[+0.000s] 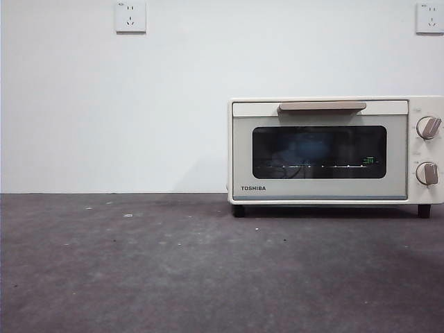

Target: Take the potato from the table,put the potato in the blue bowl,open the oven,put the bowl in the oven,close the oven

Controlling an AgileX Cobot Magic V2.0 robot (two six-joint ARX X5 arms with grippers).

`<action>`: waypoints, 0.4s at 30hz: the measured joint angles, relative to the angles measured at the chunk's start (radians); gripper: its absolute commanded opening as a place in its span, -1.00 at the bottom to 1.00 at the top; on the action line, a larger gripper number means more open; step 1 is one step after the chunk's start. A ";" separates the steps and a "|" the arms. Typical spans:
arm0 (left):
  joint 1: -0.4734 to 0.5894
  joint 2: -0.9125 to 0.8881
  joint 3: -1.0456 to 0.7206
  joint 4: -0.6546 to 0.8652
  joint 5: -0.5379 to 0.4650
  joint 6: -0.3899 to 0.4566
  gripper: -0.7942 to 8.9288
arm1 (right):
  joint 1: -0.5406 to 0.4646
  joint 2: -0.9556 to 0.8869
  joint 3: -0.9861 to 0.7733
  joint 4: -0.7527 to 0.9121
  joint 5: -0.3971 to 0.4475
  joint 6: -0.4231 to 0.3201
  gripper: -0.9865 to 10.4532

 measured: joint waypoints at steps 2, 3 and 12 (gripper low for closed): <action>0.000 0.000 0.000 0.000 0.000 0.000 -0.84 | 0.000 0.000 0.000 -0.005 0.001 0.000 -0.82; 0.000 0.000 0.000 0.000 0.000 0.000 -0.85 | 0.000 0.000 0.000 -0.014 0.002 0.000 -0.82; 0.000 0.000 0.000 0.000 0.000 0.000 -0.85 | 0.000 -0.001 0.000 -0.128 0.018 0.000 -0.82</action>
